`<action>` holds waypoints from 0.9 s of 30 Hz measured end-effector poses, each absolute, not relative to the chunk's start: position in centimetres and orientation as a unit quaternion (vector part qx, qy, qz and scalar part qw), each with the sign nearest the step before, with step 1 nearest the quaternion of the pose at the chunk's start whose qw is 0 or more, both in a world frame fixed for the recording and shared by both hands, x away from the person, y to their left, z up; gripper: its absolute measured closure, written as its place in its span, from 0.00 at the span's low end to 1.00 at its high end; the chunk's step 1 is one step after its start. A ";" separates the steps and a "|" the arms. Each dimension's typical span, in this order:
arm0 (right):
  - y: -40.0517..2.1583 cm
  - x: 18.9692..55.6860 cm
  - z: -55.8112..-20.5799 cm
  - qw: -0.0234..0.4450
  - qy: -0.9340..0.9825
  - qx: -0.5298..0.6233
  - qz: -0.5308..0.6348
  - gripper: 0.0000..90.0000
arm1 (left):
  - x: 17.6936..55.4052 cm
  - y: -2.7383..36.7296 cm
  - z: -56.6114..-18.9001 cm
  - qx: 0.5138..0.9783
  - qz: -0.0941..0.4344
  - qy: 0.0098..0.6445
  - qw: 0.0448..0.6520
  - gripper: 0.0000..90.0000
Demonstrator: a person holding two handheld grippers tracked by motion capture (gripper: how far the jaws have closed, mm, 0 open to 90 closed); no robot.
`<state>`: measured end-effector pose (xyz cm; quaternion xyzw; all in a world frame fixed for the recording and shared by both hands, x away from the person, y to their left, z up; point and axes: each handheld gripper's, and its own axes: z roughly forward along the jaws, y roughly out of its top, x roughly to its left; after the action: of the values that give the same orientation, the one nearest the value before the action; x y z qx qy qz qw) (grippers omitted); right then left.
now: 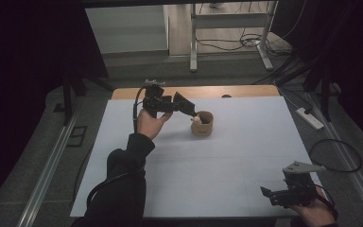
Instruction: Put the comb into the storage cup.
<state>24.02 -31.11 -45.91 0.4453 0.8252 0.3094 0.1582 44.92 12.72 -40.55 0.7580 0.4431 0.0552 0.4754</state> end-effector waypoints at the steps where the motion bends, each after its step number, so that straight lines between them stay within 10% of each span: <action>1: -31.1 24.0 -45.9 0.158 0.825 0.445 0.310 0.00 | 44.8 12.8 -40.5 0.758 0.057 0.443 0.476 0.19; 27: -31.1 23.9 -45.8 0.165 0.823 0.444 0.313 0.00 | 42.3 13.5 -39.9 0.789 0.127 0.386 0.461 0.02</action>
<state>23.89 -31.10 -45.83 0.4438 0.8233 0.3131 0.1650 42.27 13.51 -39.87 0.7890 0.3862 0.1271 0.4607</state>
